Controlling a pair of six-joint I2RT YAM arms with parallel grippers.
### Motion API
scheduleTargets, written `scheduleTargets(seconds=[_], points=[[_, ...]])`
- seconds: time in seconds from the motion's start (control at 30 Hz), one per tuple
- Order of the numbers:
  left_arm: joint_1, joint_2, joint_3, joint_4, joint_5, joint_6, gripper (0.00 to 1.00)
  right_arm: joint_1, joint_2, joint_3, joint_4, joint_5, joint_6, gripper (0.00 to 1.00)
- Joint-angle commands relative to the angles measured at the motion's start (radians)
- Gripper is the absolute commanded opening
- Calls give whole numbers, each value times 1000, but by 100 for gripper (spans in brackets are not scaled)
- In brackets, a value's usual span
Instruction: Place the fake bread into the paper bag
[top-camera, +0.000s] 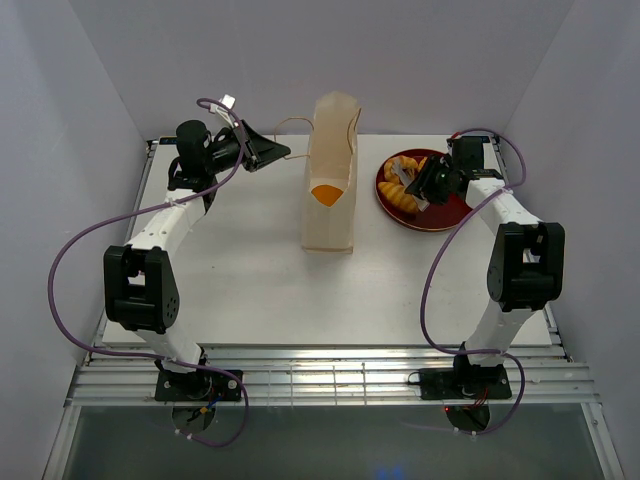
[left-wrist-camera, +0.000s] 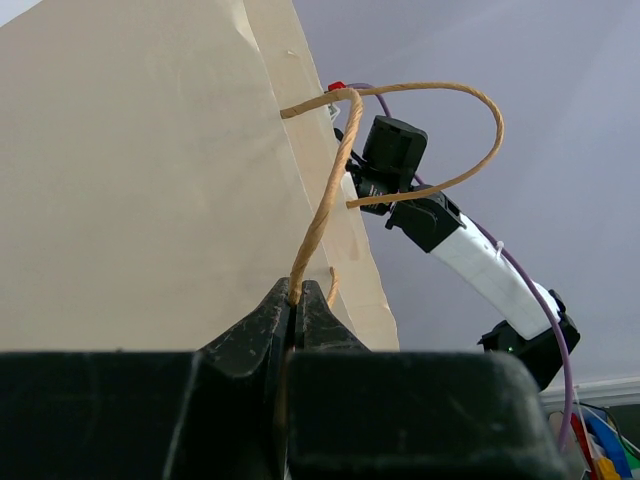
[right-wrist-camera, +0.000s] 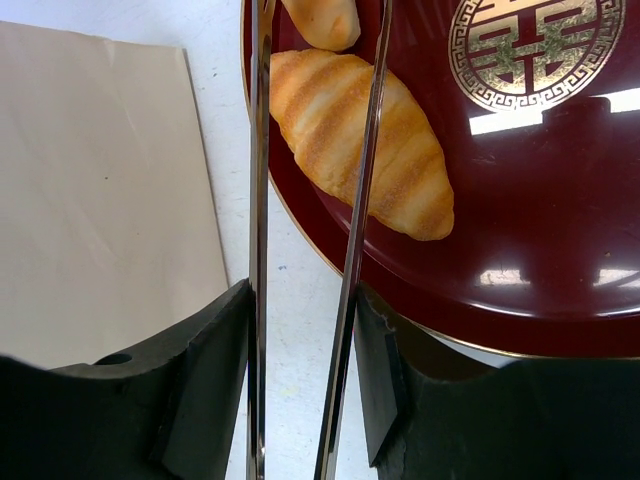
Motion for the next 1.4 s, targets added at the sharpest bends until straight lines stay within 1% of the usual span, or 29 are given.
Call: scheduleTargets(seconds=[0.0,0.33,0.6,0.83,0.97,1.1,1.37], points=[[5,-48,-2,0,3,21,0,8,-1,39,62,-36,16,49],[5,-68,-25,0,-18,27,0,8,7,44,73,-65,21,49],[5,-88,-57,-2,-73,37,0,5,19,15,76,-81,-2,50],[5,-97,-63,-11,-93,32,0,5,81,94,11,-81,-33,49],[5,-105,-74,-12,-105,37,0,5,94,101,4,-52,-54,47],[5,-117,-98,-12,-107,44,0,5,75,78,13,-24,-62,44],[6,-116,-100,-14,-104,43,0,2,3,35,25,8,-54,40]])
